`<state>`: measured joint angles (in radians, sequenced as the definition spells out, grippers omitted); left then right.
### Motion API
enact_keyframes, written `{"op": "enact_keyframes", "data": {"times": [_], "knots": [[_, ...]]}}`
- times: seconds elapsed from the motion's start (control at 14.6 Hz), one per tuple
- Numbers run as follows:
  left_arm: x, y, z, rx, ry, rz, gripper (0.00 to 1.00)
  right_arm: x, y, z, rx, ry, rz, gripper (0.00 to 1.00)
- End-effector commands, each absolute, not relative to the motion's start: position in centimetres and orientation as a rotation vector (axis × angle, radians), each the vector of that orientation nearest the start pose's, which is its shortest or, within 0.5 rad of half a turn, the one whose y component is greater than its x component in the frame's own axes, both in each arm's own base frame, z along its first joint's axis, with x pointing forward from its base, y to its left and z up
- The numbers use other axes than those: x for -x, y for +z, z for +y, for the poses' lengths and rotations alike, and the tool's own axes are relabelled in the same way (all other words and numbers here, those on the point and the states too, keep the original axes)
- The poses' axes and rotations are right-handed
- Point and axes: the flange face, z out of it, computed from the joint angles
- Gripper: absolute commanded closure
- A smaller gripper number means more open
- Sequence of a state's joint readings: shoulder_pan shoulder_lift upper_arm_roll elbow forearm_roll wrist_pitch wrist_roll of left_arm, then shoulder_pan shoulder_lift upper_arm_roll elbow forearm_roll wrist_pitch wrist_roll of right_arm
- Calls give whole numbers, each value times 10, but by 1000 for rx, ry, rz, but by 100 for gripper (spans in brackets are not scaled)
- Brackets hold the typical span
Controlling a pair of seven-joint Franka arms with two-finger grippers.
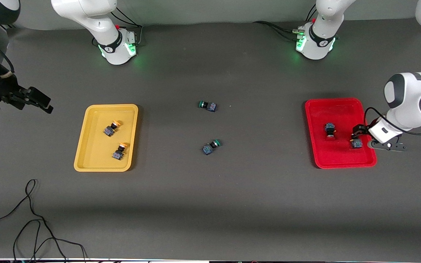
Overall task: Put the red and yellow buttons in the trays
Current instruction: 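Carry the red button into the red tray with the left gripper and release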
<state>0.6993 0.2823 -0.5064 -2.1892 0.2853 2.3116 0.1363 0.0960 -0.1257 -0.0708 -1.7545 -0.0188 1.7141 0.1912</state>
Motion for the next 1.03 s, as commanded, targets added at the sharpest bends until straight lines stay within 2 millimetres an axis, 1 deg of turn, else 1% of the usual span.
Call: {"op": "enact_keyframes", "data": {"times": [0.0,0.07,0.21,0.34,0.41,0.48,0.55,0.62,0.75,0.89,0.96], "knots": [[-548,334,103,3016,264,254,0,-512,619,-6,3151,-125,183,0],[-553,357,97,3015,283,249,0,-512,615,-8,3152,-122,184,0],[-564,418,92,3050,306,209,0,-513,614,-8,3152,-118,184,0],[-569,474,79,3065,348,224,0,-509,609,-9,3153,-103,186,0],[-569,496,73,3061,359,235,0,-507,611,-11,3152,-107,189,0],[-567,514,64,3064,375,246,0,-505,613,-11,3153,-110,174,0],[-564,535,58,3084,343,237,0,-503,617,-11,3152,-122,172,0],[-560,556,47,3102,298,237,0,-503,617,-11,3153,-124,169,0],[-548,582,23,3113,220,247,0,-507,613,-11,3160,-125,168,0],[-541,592,15,3114,198,249,0,-510,612,-9,3158,-149,163,0],[-540,596,8,3112,181,260,0,-510,611,-9,3159,-147,160,0]]}}
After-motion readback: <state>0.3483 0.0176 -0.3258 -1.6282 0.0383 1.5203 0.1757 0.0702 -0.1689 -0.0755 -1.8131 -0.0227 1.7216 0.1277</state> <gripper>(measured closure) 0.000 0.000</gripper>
